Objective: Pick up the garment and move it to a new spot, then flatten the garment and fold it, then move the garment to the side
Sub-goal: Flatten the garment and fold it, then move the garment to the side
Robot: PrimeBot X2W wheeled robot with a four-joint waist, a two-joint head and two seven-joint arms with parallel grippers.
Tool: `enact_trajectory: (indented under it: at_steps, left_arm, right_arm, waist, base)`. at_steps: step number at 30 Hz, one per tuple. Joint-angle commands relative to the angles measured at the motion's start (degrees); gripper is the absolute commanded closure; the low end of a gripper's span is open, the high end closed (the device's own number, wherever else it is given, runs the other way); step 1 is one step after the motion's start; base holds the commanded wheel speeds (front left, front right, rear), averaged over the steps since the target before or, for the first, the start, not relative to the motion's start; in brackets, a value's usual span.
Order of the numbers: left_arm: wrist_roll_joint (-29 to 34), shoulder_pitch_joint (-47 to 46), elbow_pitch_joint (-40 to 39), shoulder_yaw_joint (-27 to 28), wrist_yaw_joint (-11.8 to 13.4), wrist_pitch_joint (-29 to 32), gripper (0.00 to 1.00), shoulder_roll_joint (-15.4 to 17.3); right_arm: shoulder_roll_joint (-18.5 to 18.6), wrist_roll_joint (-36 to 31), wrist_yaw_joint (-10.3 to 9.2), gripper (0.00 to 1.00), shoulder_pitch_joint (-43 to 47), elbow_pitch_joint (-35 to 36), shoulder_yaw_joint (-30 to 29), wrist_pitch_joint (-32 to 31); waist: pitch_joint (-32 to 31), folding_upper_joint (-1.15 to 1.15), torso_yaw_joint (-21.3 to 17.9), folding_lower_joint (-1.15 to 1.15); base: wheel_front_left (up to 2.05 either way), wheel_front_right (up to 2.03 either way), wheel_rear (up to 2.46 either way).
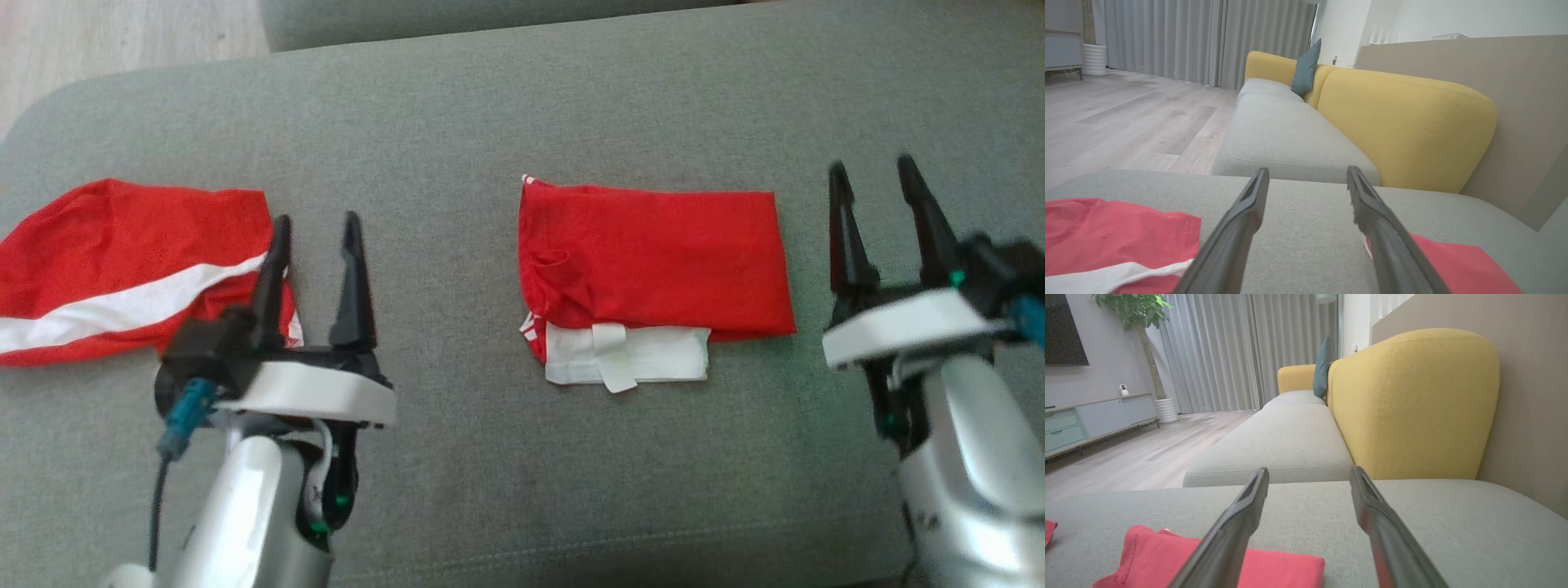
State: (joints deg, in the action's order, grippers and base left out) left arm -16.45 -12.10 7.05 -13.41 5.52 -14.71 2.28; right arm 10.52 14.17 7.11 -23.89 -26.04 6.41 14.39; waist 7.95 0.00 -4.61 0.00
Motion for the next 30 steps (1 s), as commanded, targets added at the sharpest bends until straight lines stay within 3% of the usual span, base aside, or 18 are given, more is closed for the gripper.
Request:
enact_trajectory:
  at_steps: [1, 9, 20, 24, 30]
  left_arm:
    - [0.9, -2.2, -2.4, 0.9, 0.0, -0.3, 0.0, 0.6]
    - [2.0, -0.9, -2.2, 0.8, 0.1, -0.3, 0.0, 0.6]
    - [2.1, -0.3, -2.6, 0.6, -0.2, -0.3, 0.0, 0.6]
    - [2.2, -0.9, -2.7, 0.2, -0.2, -0.3, 0.0, 0.6]
    - [2.4, -2.2, -2.1, -0.4, -0.6, -0.3, 0.0, 0.6]
  right_arm:
    - [-1.8, -1.8, 0.37, 0.0, 1.2, 4.2, -0.8, 0.6]
    - [-6.3, -6.5, 0.37, 0.0, 8.1, 10.3, -5.6, 0.6]
    - [-7.5, -8.2, 0.37, 0.0, 9.8, 11.9, -6.2, 0.6]
    - [-7.6, -7.4, 0.37, 0.0, 9.4, 9.5, -7.3, -0.5]
    - [-7.6, -1.1, 0.37, 0.0, 6.3, 2.8, -8.8, -3.4]
  waist:
    - [0.1, 0.0, -0.3, 0.0]
    - [0.3, 0.0, -1.1, 0.0]
    - [0.7, 0.0, -1.0, 0.0]
    - [2.2, 0.0, -0.5, 0.0]
    - [4.9, 0.0, 0.9, 0.0]
  base:
    - [0.0, 0.0, 0.0]
    - [0.0, 0.0, 0.0]
    - [0.0, 0.0, 0.0]
    - [0.0, 0.0, 0.0]
    - [0.0, 0.0, 0.0]
